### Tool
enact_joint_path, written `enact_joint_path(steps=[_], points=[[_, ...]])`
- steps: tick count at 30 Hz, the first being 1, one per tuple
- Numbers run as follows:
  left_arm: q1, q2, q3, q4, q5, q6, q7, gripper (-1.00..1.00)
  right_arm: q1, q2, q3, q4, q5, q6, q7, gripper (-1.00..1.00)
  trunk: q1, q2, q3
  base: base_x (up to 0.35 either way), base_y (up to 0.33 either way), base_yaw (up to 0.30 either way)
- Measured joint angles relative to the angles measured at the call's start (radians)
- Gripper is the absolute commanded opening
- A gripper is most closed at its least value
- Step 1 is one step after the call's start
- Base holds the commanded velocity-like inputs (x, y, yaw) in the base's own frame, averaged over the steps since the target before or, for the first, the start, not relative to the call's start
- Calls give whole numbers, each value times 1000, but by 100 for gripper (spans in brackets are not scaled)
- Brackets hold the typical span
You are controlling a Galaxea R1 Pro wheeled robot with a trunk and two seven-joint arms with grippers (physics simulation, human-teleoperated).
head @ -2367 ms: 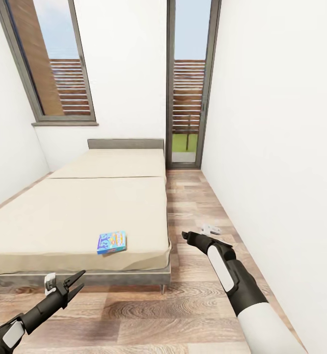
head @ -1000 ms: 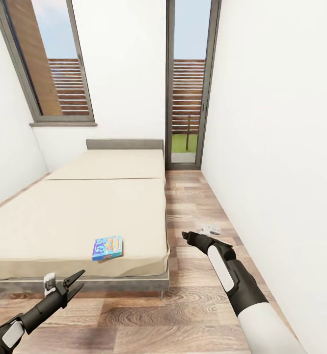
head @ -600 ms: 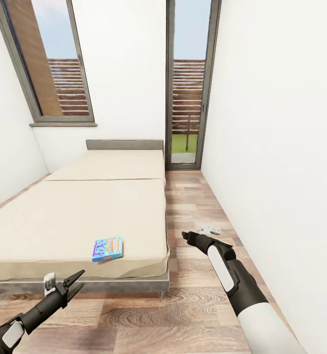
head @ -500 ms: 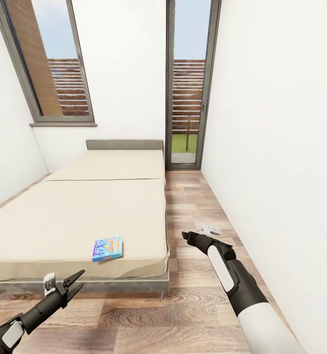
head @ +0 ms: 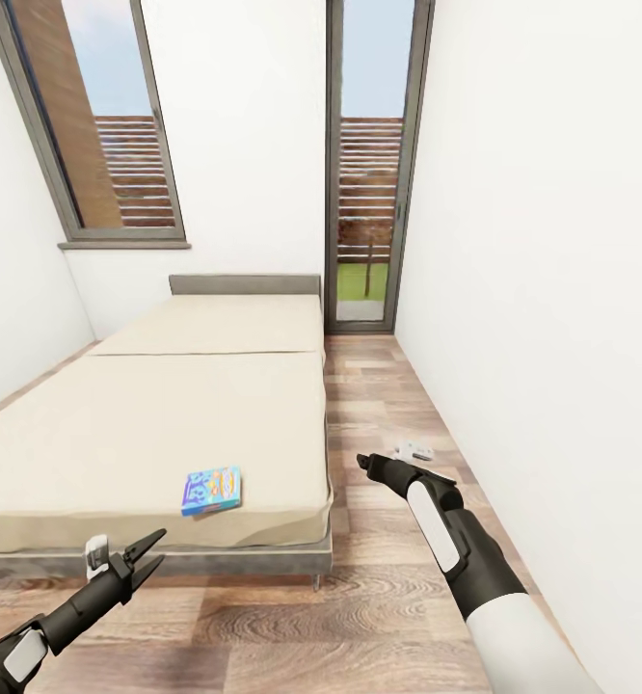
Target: Put all the toys in the child's room - the three board games (two on the bed and one on the table), the two jigsaw puzzles on the table, and the tennis ball on the table - inside the toy box on the table in the child's room.
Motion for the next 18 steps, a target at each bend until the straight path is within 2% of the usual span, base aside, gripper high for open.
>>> enact_joint_path(steps=[3,18], points=[[0,0,0,0,0,0,0,100,0,0,0,0,0,0,0,100,-11,21,9,0,0,0],[0,1,0,0,0,0,-1,100,0,0,0,0,0,-1,0,100,-12,21,9,0,0,0]])
